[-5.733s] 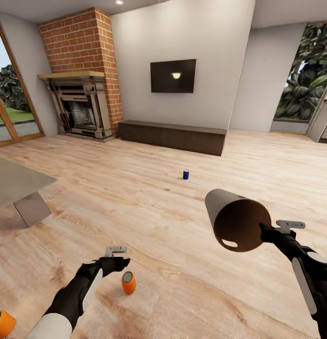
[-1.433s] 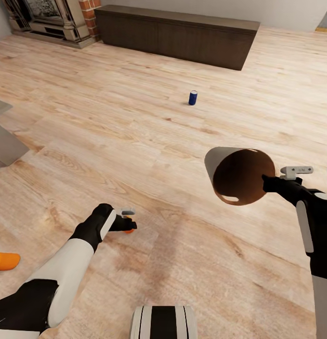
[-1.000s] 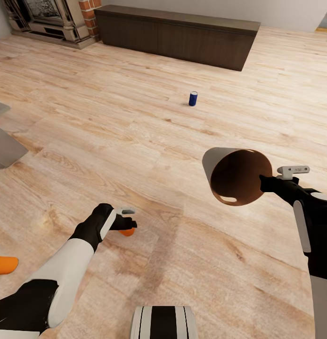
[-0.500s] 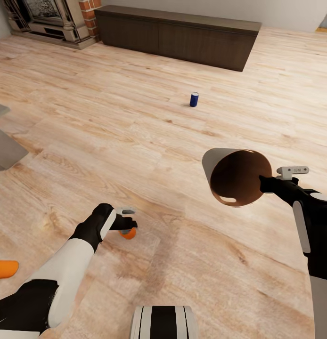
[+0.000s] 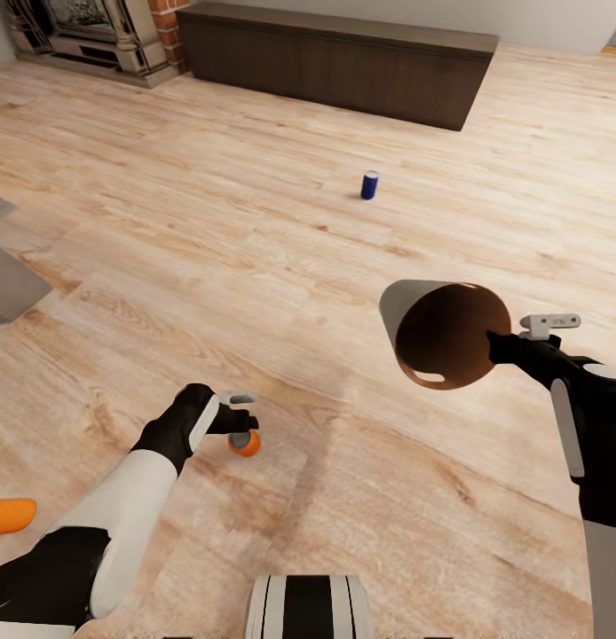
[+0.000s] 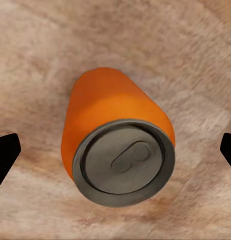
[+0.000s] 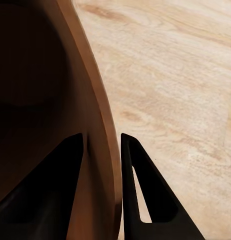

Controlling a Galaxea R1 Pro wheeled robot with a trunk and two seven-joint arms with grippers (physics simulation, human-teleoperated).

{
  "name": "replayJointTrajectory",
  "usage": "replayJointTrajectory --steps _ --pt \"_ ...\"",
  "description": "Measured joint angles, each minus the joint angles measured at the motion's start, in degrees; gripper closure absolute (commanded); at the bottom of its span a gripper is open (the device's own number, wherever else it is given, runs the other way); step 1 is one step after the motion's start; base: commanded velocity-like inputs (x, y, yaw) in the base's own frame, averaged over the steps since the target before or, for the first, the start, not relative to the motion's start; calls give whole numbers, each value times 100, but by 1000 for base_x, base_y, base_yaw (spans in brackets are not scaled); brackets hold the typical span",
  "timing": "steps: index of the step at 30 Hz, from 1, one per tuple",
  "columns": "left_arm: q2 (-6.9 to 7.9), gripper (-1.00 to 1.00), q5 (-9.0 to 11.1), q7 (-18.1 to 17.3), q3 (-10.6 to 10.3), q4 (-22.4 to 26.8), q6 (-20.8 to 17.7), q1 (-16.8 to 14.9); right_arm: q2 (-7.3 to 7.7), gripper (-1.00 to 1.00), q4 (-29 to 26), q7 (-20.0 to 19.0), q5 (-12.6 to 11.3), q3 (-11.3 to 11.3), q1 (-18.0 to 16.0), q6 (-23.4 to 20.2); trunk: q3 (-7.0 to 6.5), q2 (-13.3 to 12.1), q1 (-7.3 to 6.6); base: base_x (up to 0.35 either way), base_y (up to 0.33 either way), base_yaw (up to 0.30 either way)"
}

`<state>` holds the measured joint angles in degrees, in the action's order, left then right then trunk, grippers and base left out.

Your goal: Put the three can of soda from the living room inside the tash can in the kitchen.

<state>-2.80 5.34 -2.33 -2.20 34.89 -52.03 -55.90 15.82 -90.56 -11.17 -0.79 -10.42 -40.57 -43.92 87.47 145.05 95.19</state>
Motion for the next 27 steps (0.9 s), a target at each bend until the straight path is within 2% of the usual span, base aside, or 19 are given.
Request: replayJointTrajectory --steps 7,20,23,27 --pt "-1 -100 -3 -4 0 0 -6 0 0 100 3 0 4 43 7 0 155 9 18 0 0 0" --pt "-1 -100 -6 -13 0 0 -1 0 0 100 -9 -1 -5 67 16 8 156 10 17 0 0 0" --pt "-1 -100 -7 -10 -2 0 -4 0 0 100 -7 -1 -2 67 17 8 222 13 26 0 0 0" --pt "-9 -100 -6 -11 -1 0 -4 0 0 100 -10 -1 -9 67 17 8 222 14 25 0 0 0"
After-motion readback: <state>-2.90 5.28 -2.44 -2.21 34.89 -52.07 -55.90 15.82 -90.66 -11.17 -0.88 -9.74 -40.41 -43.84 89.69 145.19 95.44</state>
